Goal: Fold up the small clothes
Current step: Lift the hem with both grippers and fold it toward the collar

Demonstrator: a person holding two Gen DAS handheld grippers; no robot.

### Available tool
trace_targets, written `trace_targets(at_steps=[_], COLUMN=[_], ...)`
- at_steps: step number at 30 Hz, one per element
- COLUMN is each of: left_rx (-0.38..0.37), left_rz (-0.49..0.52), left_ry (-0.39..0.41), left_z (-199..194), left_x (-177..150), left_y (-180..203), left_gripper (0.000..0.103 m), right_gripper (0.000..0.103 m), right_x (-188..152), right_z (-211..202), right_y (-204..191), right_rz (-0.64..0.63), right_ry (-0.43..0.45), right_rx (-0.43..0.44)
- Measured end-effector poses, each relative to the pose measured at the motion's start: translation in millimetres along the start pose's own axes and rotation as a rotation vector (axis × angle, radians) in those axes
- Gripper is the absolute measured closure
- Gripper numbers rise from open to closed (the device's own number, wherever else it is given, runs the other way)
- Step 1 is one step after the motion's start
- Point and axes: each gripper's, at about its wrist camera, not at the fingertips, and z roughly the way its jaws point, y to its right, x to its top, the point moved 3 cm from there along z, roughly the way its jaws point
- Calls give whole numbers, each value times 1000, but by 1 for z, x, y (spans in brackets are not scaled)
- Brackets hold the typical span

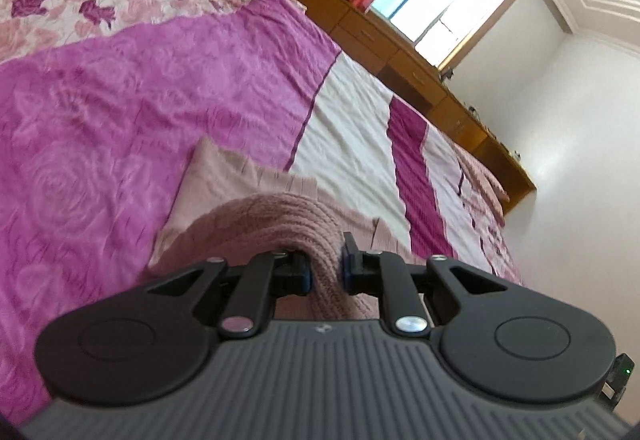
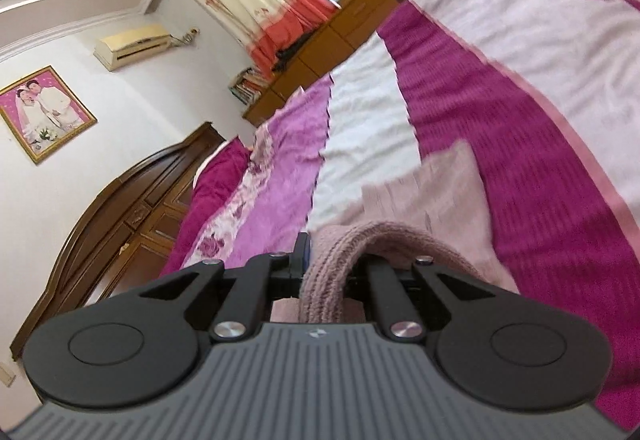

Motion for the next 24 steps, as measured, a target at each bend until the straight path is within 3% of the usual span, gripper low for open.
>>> trace_targets(at_steps=[9,17,24], left_rx=[-1,43,137], left_rz=[-71,-108,23], left_ry=[45,26,-48], left_z=[40,89,136], left_x=[30,42,26], left_y=[-7,-34,-50], left_gripper=[87,87,87], right_gripper=[95,95,95], right_x=[39,48,23], right_z=[49,105,146], right_y=[-9,9,45], right_rz=[-29,-9,-31], right_ry=[46,53,19], right_rx=[-16,-86,-218])
